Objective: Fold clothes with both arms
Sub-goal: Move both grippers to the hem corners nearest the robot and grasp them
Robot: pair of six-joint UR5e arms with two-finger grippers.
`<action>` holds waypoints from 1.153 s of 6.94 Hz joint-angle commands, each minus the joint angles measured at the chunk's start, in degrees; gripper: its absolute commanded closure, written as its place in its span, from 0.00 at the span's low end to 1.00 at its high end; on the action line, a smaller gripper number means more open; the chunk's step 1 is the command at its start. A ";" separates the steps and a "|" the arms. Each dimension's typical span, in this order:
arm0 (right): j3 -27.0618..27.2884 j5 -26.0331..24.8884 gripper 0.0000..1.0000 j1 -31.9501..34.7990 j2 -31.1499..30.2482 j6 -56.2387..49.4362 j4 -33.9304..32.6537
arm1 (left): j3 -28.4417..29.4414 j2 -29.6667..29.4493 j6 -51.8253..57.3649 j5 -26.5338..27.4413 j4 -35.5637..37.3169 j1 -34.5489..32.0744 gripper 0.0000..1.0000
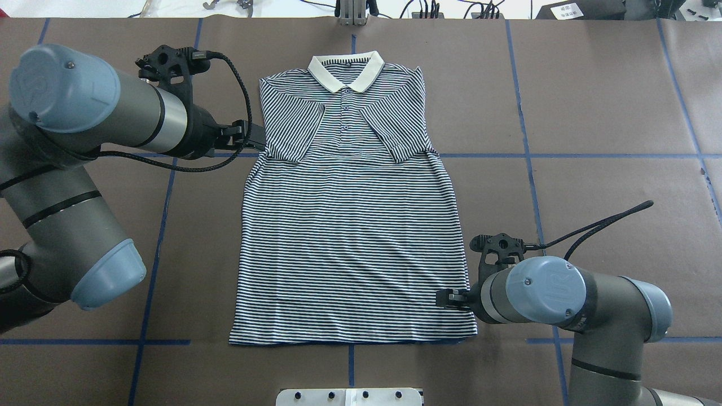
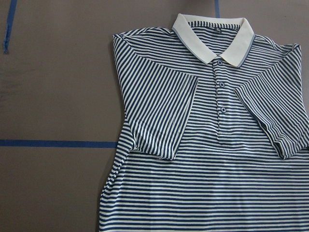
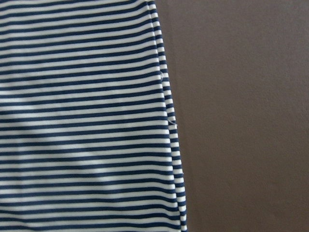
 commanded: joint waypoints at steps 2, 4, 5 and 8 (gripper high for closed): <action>-0.21 1.57 0.27 -0.52 -0.19 0.02 -0.34 | -0.02 -0.14 -0.29 -0.05 -0.03 0.10 0.00; 0.05 2.46 0.90 -0.52 -0.19 0.02 -0.34 | 0.07 -0.14 -0.29 -0.14 -0.03 0.10 0.00; 0.14 2.46 1.00 -0.52 -0.28 0.02 -0.34 | 0.07 -0.14 -0.29 -0.14 -0.03 0.10 0.00; 2.67 2.29 1.00 -0.43 -0.28 3.94 -0.43 | 0.51 -0.14 -0.29 -0.14 -0.11 0.10 0.00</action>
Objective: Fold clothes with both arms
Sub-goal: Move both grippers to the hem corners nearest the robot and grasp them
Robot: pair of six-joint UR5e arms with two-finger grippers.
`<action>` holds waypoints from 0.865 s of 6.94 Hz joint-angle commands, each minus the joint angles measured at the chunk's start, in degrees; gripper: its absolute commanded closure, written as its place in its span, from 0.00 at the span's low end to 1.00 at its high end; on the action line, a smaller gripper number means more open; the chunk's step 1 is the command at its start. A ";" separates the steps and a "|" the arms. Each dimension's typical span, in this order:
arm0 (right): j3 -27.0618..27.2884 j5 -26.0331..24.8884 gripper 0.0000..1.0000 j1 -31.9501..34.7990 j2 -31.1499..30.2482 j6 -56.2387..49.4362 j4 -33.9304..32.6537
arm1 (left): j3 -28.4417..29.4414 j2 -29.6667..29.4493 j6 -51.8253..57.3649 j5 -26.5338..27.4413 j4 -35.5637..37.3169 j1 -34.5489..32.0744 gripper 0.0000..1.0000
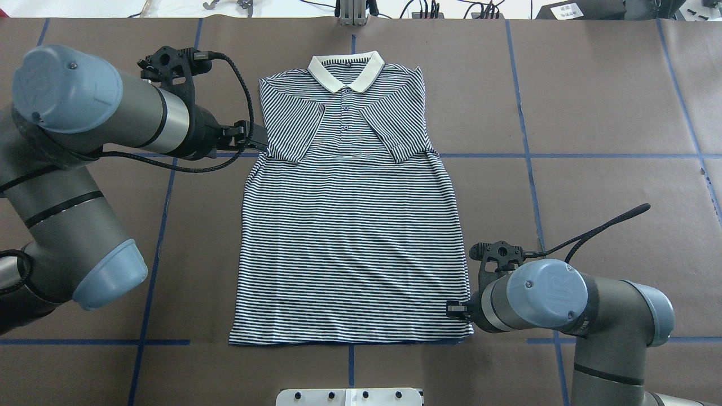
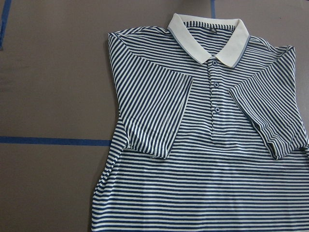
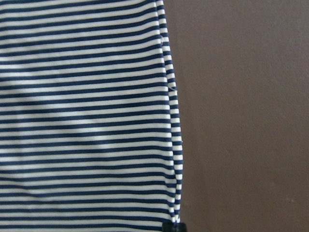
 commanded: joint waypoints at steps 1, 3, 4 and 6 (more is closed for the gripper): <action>2.49 0.08 1.00 0.12 -0.03 3.90 0.08 | 0.29 1.13 -0.52 0.00 -0.10 0.26 0.00; 3.99 0.09 1.00 0.47 0.15 3.47 0.60 | -5.56 11.64 -18.63 3.31 -2.72 7.93 0.00; 4.00 0.00 1.00 0.82 0.32 3.39 0.69 | -7.51 15.69 -26.29 9.78 -2.39 16.70 0.00; 4.43 -0.09 1.00 1.35 0.59 3.39 0.69 | -7.18 15.30 -39.06 15.98 5.39 29.57 0.05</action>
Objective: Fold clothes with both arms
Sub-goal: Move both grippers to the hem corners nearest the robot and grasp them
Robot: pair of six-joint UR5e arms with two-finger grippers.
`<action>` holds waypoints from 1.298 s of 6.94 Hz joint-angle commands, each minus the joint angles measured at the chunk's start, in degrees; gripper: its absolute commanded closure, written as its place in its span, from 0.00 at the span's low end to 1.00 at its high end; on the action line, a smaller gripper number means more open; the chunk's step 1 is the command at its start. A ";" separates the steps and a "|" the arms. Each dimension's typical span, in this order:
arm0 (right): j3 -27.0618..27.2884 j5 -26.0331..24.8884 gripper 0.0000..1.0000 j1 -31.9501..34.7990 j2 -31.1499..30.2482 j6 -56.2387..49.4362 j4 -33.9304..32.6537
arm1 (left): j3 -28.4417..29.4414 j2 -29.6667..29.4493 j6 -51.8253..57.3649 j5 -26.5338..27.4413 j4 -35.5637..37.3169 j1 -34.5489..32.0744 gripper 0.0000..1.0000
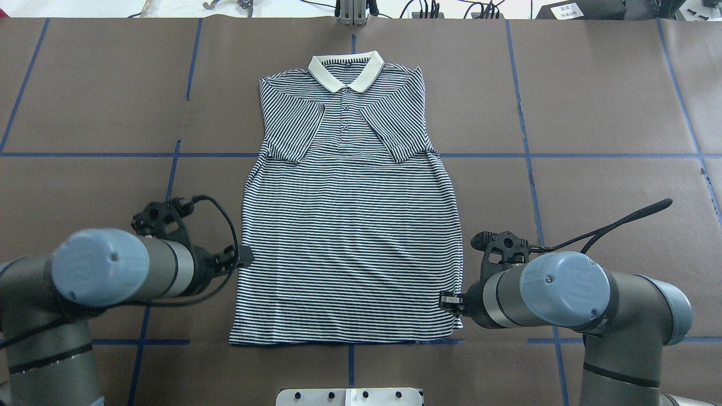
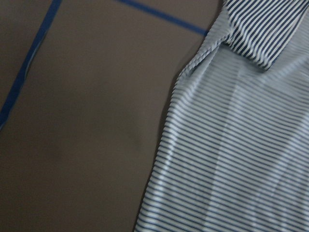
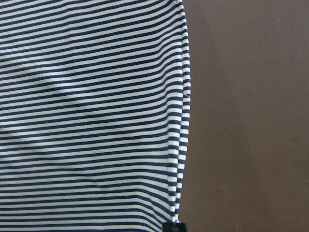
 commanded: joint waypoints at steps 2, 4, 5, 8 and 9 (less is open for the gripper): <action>1.28 -0.04 1.00 0.44 0.14 -0.01 0.02 | 2.65 -2.08 -9.56 3.52 8.22 11.50 0.07; 1.37 0.14 1.00 0.88 0.23 -0.01 0.02 | 3.20 -2.43 -8.95 5.09 8.22 11.16 0.10; 1.28 0.14 1.00 0.97 0.23 -0.01 0.02 | 3.29 -2.43 -8.68 5.36 8.22 10.72 0.10; 1.28 0.14 1.00 0.97 0.23 -0.01 0.02 | 3.55 -2.52 -8.94 5.36 8.13 10.63 0.13; 1.28 0.14 1.00 0.97 0.23 -0.01 0.02 | 4.77 -3.22 -9.21 5.28 8.04 10.71 0.19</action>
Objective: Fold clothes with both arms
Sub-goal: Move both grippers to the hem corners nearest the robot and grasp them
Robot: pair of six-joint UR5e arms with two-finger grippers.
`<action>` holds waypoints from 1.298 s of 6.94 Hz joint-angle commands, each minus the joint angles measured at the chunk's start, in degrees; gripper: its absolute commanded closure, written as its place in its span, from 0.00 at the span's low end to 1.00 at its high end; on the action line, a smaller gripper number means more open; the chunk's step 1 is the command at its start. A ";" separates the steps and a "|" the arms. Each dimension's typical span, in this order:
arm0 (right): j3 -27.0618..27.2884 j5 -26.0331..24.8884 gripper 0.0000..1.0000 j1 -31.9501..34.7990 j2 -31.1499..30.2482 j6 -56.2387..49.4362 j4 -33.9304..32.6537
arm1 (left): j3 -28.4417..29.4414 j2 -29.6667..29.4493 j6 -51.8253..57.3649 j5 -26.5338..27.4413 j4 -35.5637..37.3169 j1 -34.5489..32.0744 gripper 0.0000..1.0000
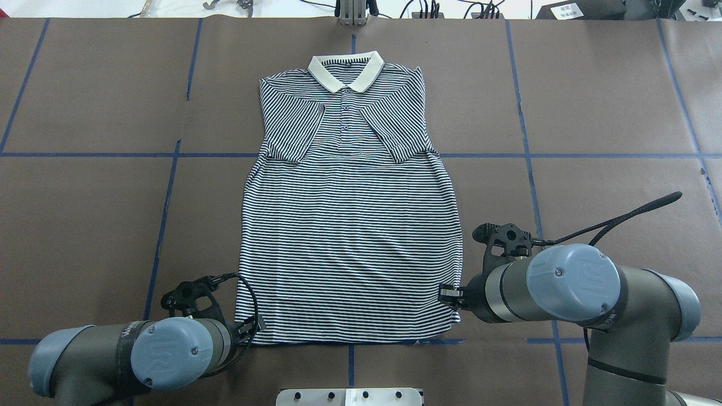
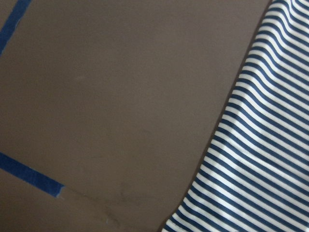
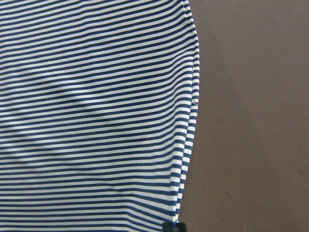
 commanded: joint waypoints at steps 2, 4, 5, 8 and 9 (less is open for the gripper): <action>0.00 0.00 1.00 0.09 -0.09 0.00 0.00 | 1.49 -1.07 -0.52 -0.07 -0.09 -0.03 0.55; 0.09 0.09 1.00 0.27 -0.17 0.00 0.00 | 0.79 -1.07 -0.52 -0.07 -0.09 -0.20 0.95; 0.09 0.09 1.00 0.27 -0.17 0.00 0.00 | 0.70 -1.51 -0.26 -0.16 -0.09 -0.20 1.00; 0.08 0.09 1.00 0.36 -0.44 0.00 0.00 | -2.88 -3.36 -0.25 -0.42 0.26 -0.64 1.00; 0.87 0.35 1.00 0.70 -0.52 -0.09 0.00 | -3.69 -3.36 -0.25 -0.42 0.35 -0.82 1.00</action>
